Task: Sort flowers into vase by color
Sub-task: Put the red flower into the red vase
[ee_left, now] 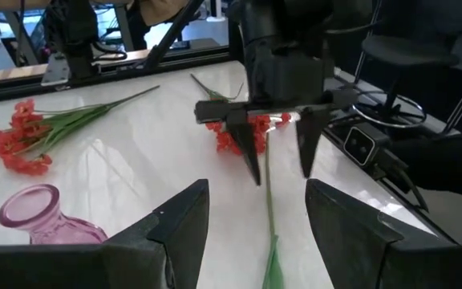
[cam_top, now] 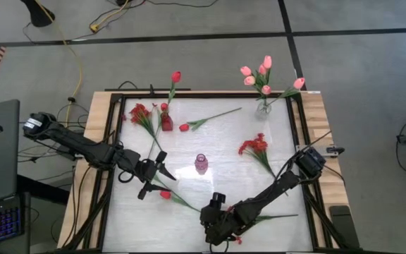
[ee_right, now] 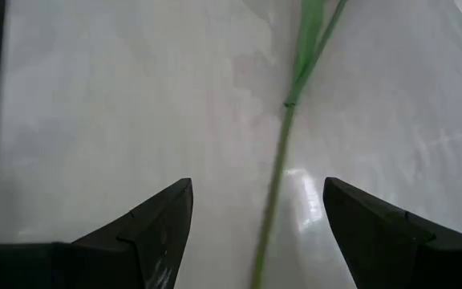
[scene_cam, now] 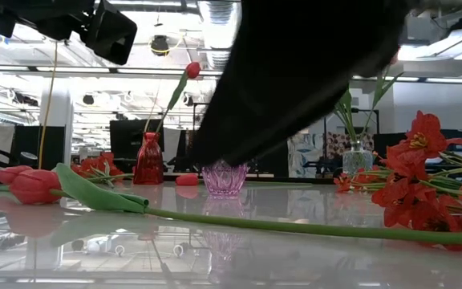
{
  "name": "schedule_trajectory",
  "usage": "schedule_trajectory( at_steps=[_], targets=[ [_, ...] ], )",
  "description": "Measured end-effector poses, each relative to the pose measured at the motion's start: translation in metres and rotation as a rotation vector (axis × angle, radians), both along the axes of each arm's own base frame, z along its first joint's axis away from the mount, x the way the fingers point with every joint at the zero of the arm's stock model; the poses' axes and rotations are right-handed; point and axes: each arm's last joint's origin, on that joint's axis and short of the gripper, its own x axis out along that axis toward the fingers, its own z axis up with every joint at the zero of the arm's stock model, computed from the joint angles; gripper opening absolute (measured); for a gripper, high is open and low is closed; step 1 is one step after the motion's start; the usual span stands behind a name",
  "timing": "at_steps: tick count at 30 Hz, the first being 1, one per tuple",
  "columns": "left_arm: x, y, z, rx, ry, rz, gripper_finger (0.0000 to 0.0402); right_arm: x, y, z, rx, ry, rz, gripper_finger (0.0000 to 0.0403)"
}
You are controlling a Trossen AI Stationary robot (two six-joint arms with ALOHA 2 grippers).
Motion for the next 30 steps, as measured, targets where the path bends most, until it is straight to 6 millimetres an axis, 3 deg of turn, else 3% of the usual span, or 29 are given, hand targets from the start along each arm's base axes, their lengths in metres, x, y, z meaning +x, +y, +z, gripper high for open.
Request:
schedule_trajectory(
  at_steps=[8, 30],
  targets=[
    [0.000, 0.000, 0.000, -0.016, 0.002, -0.005, 0.0196, 0.007, 0.004, -0.017, -0.011, -0.015, 0.031, 0.0305],
    [0.000, 0.000, 0.000, -0.022, 0.008, -0.003, 0.0196, 0.000, 0.000, -0.022, 0.009, 0.076, -0.012, 0.0305]
  ],
)
